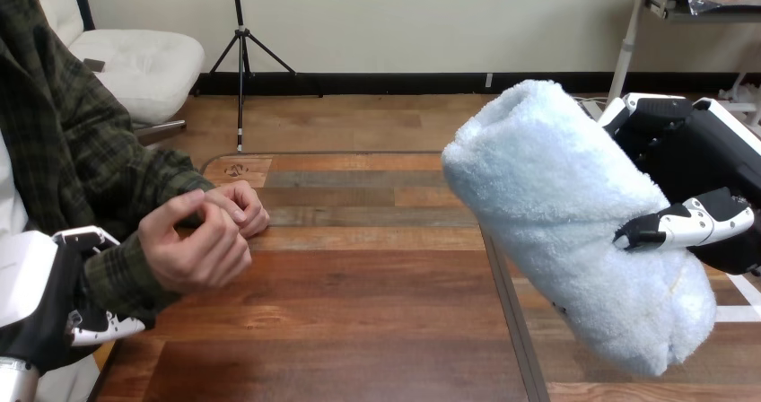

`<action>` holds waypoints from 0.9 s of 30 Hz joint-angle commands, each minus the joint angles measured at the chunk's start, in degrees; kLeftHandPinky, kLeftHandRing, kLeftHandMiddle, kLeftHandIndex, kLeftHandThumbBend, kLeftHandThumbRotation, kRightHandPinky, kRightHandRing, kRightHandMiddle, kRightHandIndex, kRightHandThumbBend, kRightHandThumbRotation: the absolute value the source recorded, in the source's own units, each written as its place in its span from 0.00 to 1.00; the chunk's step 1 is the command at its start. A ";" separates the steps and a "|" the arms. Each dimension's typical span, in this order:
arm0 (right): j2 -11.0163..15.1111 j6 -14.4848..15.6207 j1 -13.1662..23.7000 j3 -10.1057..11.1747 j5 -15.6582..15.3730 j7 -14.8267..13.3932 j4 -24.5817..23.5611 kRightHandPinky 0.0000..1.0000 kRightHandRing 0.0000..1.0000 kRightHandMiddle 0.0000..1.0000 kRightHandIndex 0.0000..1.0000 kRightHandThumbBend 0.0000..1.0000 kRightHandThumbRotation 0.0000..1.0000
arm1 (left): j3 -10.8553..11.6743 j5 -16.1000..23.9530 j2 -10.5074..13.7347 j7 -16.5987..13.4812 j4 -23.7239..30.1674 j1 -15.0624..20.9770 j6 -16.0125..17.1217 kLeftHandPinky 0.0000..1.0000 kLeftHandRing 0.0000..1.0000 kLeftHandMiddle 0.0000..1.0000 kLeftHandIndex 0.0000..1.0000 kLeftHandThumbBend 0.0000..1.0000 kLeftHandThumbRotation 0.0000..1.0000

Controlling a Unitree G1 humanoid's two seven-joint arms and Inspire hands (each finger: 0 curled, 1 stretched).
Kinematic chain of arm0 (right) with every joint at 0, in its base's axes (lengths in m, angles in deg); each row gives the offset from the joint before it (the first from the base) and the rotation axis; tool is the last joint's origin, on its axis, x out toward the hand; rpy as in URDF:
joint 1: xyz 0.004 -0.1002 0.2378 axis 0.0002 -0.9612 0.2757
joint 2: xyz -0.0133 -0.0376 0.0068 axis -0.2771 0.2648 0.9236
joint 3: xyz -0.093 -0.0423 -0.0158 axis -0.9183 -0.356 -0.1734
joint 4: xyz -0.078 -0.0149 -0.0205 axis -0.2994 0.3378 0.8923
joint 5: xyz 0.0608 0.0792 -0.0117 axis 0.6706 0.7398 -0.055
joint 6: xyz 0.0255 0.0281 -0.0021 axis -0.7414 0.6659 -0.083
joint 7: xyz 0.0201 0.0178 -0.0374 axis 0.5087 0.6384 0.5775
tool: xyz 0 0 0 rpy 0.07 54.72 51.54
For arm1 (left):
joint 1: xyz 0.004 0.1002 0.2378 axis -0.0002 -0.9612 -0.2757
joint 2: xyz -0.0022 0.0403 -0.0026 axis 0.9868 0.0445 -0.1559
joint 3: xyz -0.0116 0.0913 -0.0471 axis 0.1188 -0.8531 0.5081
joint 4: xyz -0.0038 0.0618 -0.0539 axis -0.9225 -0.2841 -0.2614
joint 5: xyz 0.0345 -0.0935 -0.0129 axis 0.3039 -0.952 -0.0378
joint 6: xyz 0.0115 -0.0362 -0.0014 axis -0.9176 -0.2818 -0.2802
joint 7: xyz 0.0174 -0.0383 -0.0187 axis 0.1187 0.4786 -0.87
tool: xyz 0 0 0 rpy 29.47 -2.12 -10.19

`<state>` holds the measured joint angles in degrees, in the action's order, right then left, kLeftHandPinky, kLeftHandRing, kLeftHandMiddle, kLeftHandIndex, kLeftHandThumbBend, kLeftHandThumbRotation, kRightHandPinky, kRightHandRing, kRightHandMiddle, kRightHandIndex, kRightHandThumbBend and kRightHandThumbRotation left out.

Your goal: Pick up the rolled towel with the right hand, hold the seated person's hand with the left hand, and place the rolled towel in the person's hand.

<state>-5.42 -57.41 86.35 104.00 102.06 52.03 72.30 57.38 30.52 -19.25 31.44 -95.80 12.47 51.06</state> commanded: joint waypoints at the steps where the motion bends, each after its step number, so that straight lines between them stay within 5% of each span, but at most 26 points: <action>1: 0.49 -1.04 3.17 1.19 1.02 -0.42 -1.76 0.26 0.33 0.41 0.45 0.88 0.05 | -1.12 -0.74 -2.72 1.54 2.46 0.32 0.57 0.38 0.42 0.48 0.49 0.88 0.00; 27: -0.66 -2.17 5.20 -0.88 -0.12 0.54 0.03 0.27 0.33 0.40 0.45 0.87 0.07 | 2.41 -4.11 -6.39 6.76 15.17 -3.20 -3.70 0.38 0.43 0.48 0.49 0.88 0.00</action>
<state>-5.66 -58.20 86.43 103.39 101.41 52.37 72.34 60.69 27.21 -22.71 37.04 -85.02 9.23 47.68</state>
